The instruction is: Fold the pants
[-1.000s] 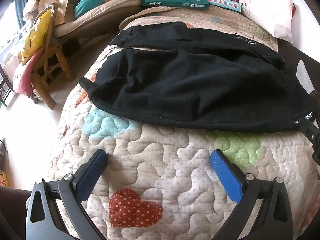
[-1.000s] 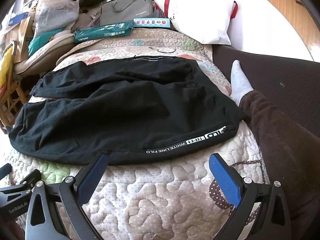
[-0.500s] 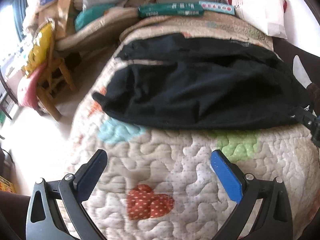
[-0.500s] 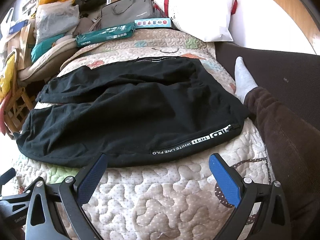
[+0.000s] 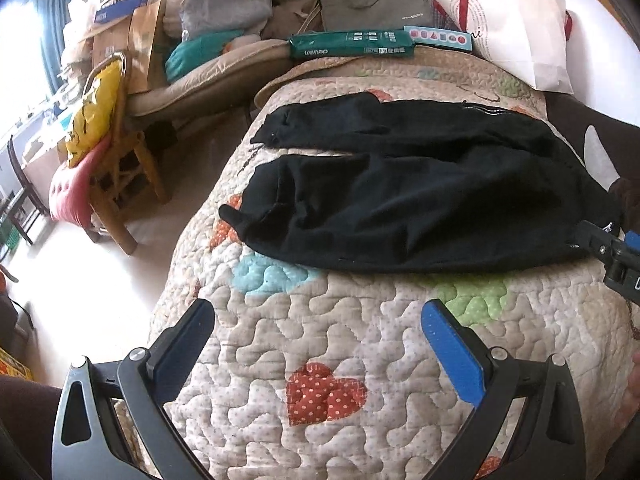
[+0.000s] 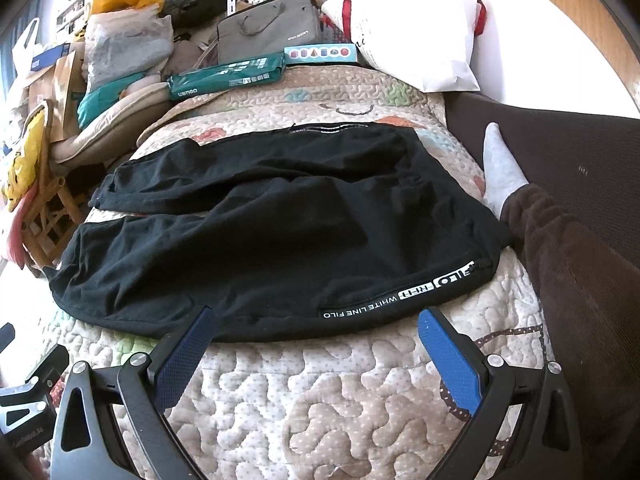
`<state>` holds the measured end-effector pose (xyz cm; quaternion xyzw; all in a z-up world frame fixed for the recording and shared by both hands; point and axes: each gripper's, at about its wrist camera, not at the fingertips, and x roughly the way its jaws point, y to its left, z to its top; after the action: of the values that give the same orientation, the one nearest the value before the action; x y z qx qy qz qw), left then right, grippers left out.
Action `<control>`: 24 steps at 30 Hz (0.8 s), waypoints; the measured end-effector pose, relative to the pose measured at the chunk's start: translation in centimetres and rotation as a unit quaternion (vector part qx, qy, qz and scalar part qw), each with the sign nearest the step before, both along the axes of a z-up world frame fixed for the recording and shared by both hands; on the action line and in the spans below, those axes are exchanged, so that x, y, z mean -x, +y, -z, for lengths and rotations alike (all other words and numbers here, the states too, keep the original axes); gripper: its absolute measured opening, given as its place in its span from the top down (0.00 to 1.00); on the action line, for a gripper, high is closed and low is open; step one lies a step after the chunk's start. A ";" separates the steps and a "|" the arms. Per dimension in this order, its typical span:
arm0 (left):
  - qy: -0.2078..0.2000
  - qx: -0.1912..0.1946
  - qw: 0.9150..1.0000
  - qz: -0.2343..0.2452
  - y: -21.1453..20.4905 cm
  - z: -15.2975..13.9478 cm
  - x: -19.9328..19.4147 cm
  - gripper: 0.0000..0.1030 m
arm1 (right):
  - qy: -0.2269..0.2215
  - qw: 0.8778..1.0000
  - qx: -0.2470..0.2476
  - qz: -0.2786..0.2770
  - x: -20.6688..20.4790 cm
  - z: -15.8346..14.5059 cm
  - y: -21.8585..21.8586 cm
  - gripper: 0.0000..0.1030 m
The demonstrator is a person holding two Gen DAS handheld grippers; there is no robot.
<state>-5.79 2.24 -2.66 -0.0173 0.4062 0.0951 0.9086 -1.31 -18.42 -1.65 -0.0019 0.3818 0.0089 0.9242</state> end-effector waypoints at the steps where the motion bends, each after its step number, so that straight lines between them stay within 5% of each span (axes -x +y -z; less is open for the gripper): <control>1: -0.001 0.002 1.000 -0.001 0.1 -0.1 0.0 0.00 | 0.000 1.000 0.000 0.000 0.0 0.0 0.0 0.00; 24: 0.007 0.029 1.000 0.003 0.0 0.3 -0.1 0.00 | 0.001 1.000 0.017 -0.015 0.0 0.4 0.7 0.00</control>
<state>-5.67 2.26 -3.00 -0.0416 0.4156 0.0810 0.9050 -1.28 -17.76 -2.10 -0.0237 0.3831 0.0162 0.9233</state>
